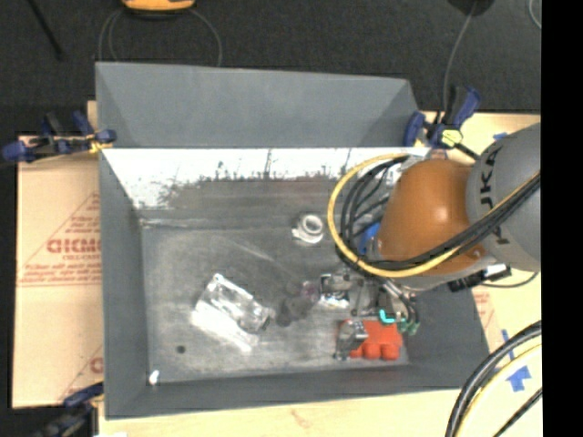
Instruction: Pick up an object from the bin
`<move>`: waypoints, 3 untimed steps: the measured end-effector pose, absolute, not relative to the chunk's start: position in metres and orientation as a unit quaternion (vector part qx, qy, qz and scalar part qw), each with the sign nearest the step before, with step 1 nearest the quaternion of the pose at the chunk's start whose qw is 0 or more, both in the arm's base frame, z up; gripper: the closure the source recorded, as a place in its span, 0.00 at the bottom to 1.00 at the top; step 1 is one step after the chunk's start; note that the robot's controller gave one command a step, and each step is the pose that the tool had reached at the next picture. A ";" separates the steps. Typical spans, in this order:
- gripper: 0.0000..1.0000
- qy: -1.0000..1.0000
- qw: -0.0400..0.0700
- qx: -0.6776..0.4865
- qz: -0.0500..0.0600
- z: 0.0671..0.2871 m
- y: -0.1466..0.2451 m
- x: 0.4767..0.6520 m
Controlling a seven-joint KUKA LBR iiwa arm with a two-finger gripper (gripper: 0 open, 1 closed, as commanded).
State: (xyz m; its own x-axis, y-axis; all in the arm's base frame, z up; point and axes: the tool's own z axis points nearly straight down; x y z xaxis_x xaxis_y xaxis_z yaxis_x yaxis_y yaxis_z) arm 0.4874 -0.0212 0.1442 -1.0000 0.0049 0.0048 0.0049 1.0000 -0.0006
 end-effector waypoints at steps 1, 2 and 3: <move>0.00 -0.999 -0.009 0.037 -0.003 0.075 -0.071 0.515; 0.00 -1.000 -0.007 0.015 0.000 0.087 -0.036 0.585; 0.00 -0.987 -0.016 0.163 0.004 0.084 -0.018 0.543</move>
Offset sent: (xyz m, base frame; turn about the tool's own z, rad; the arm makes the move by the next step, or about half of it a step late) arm 0.0209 -0.0511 -0.0742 -0.0810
